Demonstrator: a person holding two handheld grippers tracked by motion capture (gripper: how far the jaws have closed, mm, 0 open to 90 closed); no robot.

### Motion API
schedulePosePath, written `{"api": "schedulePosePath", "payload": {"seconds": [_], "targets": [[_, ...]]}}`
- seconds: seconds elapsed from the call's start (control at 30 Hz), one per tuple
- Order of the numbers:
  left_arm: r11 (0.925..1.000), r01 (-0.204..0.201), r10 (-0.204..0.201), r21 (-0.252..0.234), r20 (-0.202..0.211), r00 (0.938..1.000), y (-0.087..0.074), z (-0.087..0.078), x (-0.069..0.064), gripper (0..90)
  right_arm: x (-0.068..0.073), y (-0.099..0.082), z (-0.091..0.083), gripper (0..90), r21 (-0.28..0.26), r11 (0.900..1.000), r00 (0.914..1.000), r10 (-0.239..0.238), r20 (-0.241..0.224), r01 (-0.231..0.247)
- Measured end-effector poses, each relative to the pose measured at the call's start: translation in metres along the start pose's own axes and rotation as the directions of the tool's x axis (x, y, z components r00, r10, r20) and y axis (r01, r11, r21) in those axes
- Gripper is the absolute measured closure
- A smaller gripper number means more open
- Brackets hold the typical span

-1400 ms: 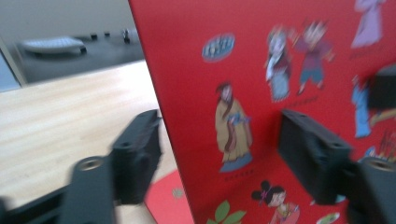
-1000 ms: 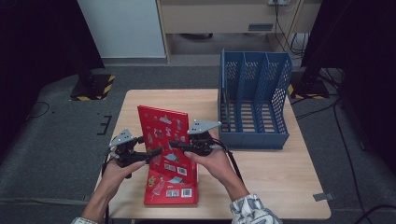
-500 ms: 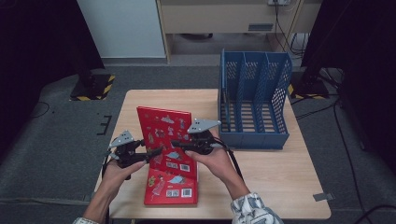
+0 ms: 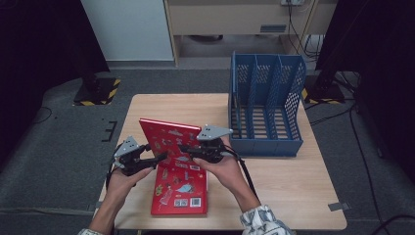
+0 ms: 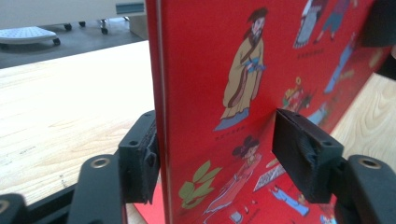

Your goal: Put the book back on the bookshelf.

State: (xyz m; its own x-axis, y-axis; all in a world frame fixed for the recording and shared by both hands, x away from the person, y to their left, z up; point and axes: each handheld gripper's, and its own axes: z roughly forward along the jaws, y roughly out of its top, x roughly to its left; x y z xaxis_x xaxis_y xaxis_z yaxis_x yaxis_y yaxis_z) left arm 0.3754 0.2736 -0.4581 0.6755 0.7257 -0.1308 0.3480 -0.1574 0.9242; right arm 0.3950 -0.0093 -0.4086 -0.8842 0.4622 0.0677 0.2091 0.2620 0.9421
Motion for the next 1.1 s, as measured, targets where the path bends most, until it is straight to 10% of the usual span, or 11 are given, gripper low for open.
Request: {"api": "schedulePosePath", "payload": {"seconds": [1.1], "targets": [[0.9981, 0.054, -0.055, -0.032, -0.038, 0.9978, 0.003, 0.002, -0.001, 28.1, 0.013, 0.022, 0.0, 64.1, -0.106, 0.9944, 0.9987, 0.014, 0.05, -0.009]]}}
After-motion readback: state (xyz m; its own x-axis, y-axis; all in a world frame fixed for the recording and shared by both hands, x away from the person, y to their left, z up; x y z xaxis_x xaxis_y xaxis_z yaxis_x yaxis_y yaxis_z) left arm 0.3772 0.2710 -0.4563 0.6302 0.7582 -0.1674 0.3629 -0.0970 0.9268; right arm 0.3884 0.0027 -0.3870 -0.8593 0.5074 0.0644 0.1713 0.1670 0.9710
